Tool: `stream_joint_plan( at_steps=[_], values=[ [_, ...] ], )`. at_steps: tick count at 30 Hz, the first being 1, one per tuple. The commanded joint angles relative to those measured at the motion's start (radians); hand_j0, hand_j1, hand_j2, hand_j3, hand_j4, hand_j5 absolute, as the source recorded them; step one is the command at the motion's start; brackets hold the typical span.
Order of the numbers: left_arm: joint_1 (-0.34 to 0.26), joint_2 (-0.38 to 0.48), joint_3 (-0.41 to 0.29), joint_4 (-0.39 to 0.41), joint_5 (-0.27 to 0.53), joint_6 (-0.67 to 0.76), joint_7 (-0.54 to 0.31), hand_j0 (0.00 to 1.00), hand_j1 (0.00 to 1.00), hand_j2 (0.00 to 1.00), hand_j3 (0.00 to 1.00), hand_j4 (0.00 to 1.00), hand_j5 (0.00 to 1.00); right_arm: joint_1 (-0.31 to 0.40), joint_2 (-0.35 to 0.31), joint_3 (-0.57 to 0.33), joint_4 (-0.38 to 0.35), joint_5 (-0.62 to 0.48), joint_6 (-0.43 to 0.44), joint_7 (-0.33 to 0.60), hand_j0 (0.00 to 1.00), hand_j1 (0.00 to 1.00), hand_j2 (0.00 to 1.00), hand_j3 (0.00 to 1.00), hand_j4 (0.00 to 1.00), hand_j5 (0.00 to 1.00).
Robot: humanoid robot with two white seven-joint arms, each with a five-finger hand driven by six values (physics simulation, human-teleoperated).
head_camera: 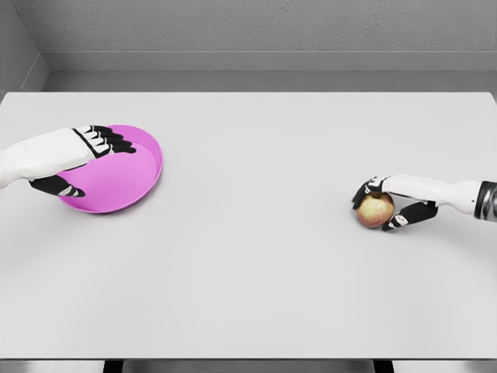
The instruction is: Put the apple on the plate with both arms
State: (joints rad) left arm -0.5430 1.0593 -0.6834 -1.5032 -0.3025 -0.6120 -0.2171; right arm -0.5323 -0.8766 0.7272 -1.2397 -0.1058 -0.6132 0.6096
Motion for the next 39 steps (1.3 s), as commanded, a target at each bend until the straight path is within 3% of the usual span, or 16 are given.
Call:
stream_joint_plan(
  at_steps=[1,7,11,15,20,23,26,28,29,35,39],
  values=[
    [0.0,0.001,0.001,0.0,0.006,0.001,-0.002,1.0,1.0,1.0,1.0,1.0,1.0,0.0,-0.001,0.0,-0.001,-0.012,0.002,0.001,0.39,0.39,0.39,0.39,0.39,0.39],
    [0.0,0.001,0.002,0.0,0.006,0.001,-0.002,1.0,1.0,1.0,1.0,1.0,1.0,-0.037,0.044,-0.002,-0.055,-0.058,0.002,0.001,0.43,0.43,0.43,0.43,0.43,0.43],
    [0.0,0.001,0.001,0.0,0.006,0.001,-0.002,1.0,1.0,1.0,1.0,1.0,1.0,-0.086,0.14,0.012,-0.061,-0.057,0.002,0.001,0.43,0.43,0.43,0.43,0.43,0.43],
    [0.0,0.001,0.001,0.0,0.006,0.001,-0.002,1.0,1.0,1.0,1.0,1.0,1.0,-0.152,0.278,0.052,-0.061,-0.051,0.035,0.001,0.44,0.44,0.44,0.44,0.44,0.44],
    [0.0,0.001,0.001,0.0,0.006,0.001,-0.004,1.0,1.0,1.0,1.0,1.0,1.0,-0.187,0.366,0.118,-0.066,-0.046,0.055,0.001,0.45,0.45,0.45,0.45,0.45,0.45],
    [0.0,0.001,0.001,0.0,0.006,0.001,-0.004,1.0,1.0,1.0,1.0,1.0,1.0,-0.189,0.367,0.121,-0.083,-0.045,0.052,0.001,0.46,0.46,0.46,0.46,0.46,0.46],
    [0.0,0.001,0.001,0.0,0.006,0.001,-0.004,1.0,1.0,1.0,1.0,1.0,1.0,-0.192,0.367,0.115,-0.086,-0.043,0.043,0.001,0.56,0.56,0.56,0.56,0.56,0.56],
    [0.0,-0.005,0.001,0.0,0.006,0.001,-0.004,1.0,1.0,1.0,1.0,1.0,1.0,-0.192,0.364,0.103,-0.101,-0.04,0.036,0.001,1.0,1.0,1.0,1.0,1.0,1.0],
    [0.0,-0.005,0.001,0.0,0.006,0.001,-0.004,1.0,1.0,1.0,1.0,1.0,1.0,-0.192,0.358,0.092,-0.101,-0.04,0.004,0.001,1.0,1.0,1.0,1.0,1.0,1.0],
    [0.0,-0.007,0.001,0.0,0.006,0.001,-0.004,1.0,1.0,1.0,1.0,1.0,1.0,-0.173,0.308,0.037,-0.101,-0.04,0.002,0.001,1.0,1.0,1.0,1.0,1.0,1.0],
    [0.0,-0.007,0.002,0.0,0.0,0.001,-0.005,1.0,1.0,1.0,1.0,1.0,1.0,-0.083,0.232,-0.25,-0.101,-0.051,0.002,0.001,1.0,1.0,1.0,1.0,1.0,1.0]
  ],
)
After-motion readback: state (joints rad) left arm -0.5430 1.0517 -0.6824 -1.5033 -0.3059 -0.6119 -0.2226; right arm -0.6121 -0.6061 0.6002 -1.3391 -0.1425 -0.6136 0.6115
